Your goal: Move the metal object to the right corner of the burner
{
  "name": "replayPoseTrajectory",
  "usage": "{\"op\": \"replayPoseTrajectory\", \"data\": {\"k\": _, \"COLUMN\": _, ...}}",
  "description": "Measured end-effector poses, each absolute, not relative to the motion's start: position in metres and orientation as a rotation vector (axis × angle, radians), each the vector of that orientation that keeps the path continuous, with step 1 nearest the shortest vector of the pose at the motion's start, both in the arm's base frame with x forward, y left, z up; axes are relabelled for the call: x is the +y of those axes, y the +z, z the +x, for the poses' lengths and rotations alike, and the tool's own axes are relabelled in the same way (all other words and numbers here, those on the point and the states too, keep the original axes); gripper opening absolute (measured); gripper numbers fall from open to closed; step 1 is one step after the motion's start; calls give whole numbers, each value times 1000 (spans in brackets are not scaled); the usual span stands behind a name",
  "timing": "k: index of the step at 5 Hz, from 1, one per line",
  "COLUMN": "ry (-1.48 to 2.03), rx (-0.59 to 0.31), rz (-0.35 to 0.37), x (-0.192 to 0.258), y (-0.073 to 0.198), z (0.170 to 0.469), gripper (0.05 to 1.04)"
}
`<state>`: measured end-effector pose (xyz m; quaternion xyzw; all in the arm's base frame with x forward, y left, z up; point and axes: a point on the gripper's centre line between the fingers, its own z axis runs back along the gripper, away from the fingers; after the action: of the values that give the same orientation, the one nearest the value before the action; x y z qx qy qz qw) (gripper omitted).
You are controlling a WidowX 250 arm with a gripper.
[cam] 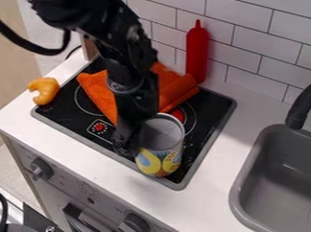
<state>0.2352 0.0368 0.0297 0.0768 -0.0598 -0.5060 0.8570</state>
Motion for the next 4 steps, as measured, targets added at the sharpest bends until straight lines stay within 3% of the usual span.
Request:
{"op": "replayPoseTrajectory", "data": {"k": 3, "ry": -1029, "rx": -168, "rz": 201, "x": 104, "y": 52, "z": 247, "gripper": 998}}
{"op": "replayPoseTrajectory", "data": {"k": 4, "ry": -972, "rx": -129, "rz": 209, "x": 135, "y": 50, "z": 248, "gripper": 998}}
